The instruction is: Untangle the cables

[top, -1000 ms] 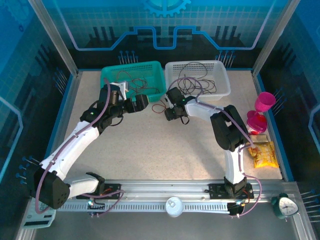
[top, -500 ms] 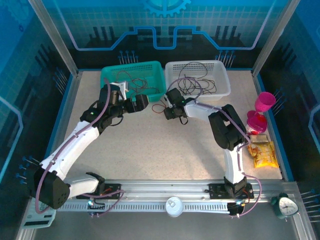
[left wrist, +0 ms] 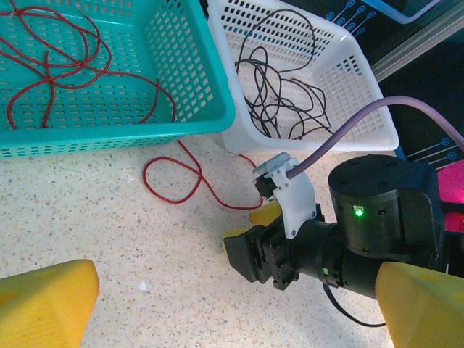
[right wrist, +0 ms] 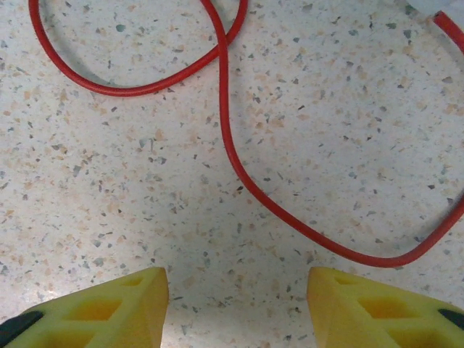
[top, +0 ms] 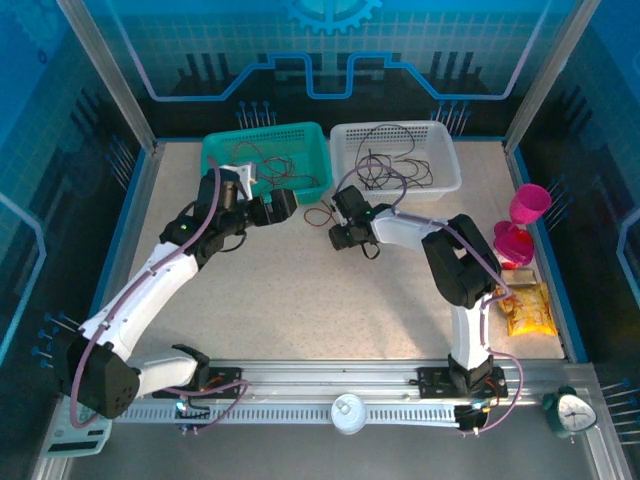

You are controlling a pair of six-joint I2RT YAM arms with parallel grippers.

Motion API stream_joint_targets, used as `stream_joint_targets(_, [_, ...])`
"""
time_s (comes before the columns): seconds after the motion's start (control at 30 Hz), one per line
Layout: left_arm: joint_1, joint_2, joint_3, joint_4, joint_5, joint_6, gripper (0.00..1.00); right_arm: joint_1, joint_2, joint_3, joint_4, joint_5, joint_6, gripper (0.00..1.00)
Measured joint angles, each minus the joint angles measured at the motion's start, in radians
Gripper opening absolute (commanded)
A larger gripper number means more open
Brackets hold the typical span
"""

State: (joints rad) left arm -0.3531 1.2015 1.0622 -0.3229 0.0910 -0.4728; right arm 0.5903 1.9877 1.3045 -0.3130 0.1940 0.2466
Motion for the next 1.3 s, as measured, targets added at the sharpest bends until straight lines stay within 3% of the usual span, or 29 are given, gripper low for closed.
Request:
stream_joint_targets(0.77, [0.0, -0.006, 0.0, 0.0, 0.0, 0.0, 0.99, 0.0, 0.072, 0.1, 0.011, 0.079, -0.029, 0.57])
stream_joint_targets(1.3, [0.0, -0.006, 0.0, 0.0, 0.0, 0.0, 0.99, 0.058, 0.022, -0.022, 0.068, 0.101, -0.034, 0.57])
